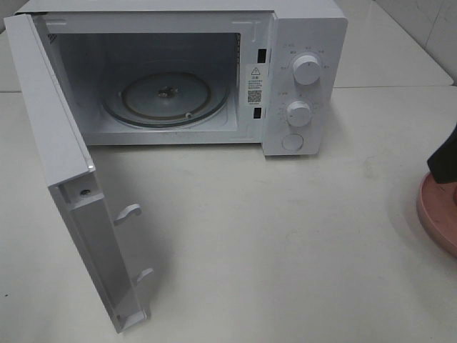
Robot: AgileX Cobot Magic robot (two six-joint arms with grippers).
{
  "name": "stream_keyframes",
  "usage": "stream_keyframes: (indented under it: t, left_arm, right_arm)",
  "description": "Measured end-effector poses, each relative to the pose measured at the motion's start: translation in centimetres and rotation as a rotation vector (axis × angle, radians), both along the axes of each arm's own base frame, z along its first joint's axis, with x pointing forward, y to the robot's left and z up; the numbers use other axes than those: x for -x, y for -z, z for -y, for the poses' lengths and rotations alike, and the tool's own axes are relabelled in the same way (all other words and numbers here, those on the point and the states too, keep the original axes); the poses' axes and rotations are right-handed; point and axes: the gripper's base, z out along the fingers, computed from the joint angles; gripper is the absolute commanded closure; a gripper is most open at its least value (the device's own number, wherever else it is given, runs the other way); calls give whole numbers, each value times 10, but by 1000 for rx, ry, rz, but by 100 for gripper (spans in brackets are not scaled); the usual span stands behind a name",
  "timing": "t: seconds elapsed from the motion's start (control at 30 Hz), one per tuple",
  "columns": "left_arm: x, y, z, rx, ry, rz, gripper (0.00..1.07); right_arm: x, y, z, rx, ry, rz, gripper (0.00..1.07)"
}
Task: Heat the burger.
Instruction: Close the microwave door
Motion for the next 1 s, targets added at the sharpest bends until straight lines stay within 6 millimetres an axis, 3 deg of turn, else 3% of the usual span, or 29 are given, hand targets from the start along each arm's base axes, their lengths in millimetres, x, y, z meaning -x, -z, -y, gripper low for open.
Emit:
stream_keyframes:
  t: [0.13, 0.3, 0.43, 0.6, 0.67, 1.0]
  left_arm:
    - [0, 0, 0, 0, 0, 0, 9]
    - [0, 0, 0, 0, 0, 0, 9]
    - [0, 0, 0, 0, 0, 0, 9]
    - [0, 0, 0, 0, 0, 0, 9]
    - [0, 0, 0, 0, 0, 0, 9]
    - [0, 0, 0, 0, 0, 0, 9]
  right_arm:
    - [24, -12, 8, -20, -4, 52, 31]
    - [46, -12, 16, -33, -11, 103, 31]
    - [78, -2, 28, -42, -14, 180, 31]
    - [98, 8, 37, -47, -11, 237, 31]
    - [116, 20, 44, -63, 0, 288, 31]
    - [142, 43, 54, -74, 106, 393, 31]
